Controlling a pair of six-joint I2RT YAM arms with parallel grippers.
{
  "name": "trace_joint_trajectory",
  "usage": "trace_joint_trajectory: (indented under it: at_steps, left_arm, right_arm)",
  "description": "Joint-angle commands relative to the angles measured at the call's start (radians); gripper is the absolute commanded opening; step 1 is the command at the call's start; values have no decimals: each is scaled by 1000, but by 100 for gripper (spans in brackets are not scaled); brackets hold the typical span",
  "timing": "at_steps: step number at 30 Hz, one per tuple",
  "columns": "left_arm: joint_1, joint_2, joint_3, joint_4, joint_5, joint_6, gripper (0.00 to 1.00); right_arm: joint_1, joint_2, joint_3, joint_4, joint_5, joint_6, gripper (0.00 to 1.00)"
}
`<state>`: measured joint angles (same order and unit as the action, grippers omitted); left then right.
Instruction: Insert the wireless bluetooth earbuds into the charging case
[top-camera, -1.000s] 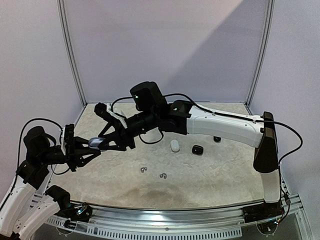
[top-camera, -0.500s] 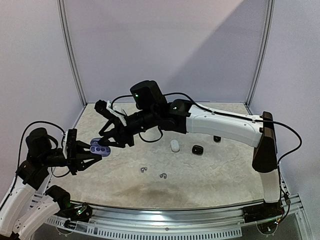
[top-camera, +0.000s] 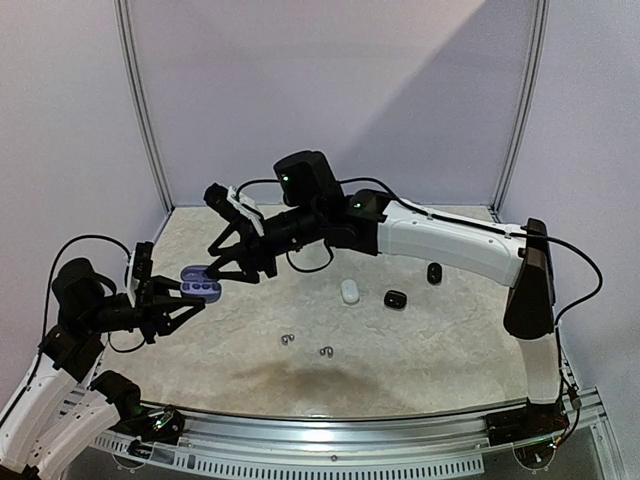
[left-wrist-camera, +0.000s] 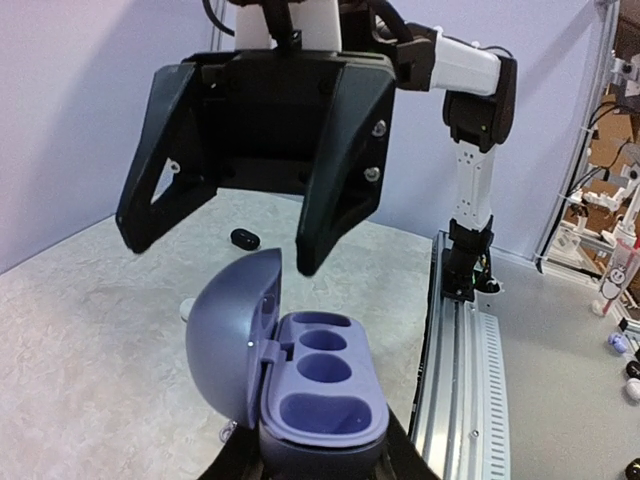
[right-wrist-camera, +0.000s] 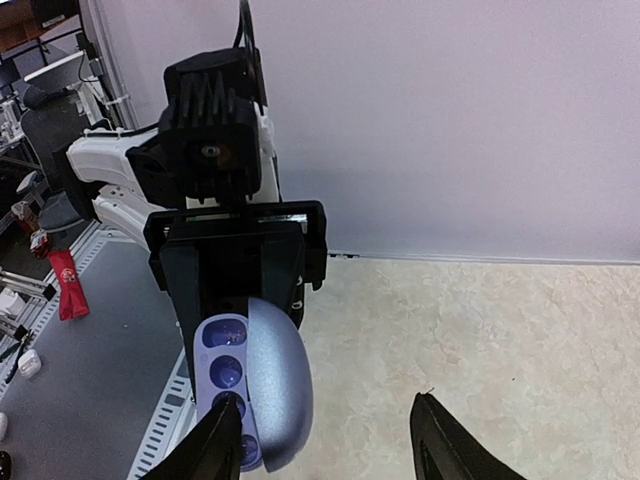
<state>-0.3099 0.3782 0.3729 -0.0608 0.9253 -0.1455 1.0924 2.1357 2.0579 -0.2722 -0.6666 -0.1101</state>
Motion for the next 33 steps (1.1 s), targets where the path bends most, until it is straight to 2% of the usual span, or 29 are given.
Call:
trace_joint_trajectory:
  at_steps: [1,5,8,11,14,21,33]
  left_arm:
    - [19,-2,-20,44,-24,-69,0]
    - [38,-18,-16,36,-44,-63,0]
    - [54,-33,-19,25,-45,-49,0]
    - [76,-44,-26,22,-41,-41,0]
    - [90,-48,-30,20,-36,-37,0]
    - [100,-34,-30,17,-33,-33,0]
    - [104,-27,-35,26,-30,-35,0]
  right_arm:
    - [-49,-71,0,85,-79,93,59]
    - [-111,-116,-63,20,2,105,55]
    - [-161,-110,-93,-174,155,94,43]
    - [-167,-68,-125,-380,329,-5,32]
    - [-166,-24,-198,-468,354,-90,25]
    - [-165,32,-328,-516,380,-112,25]
    - [-146,48,-447,-487,368,-75,25]
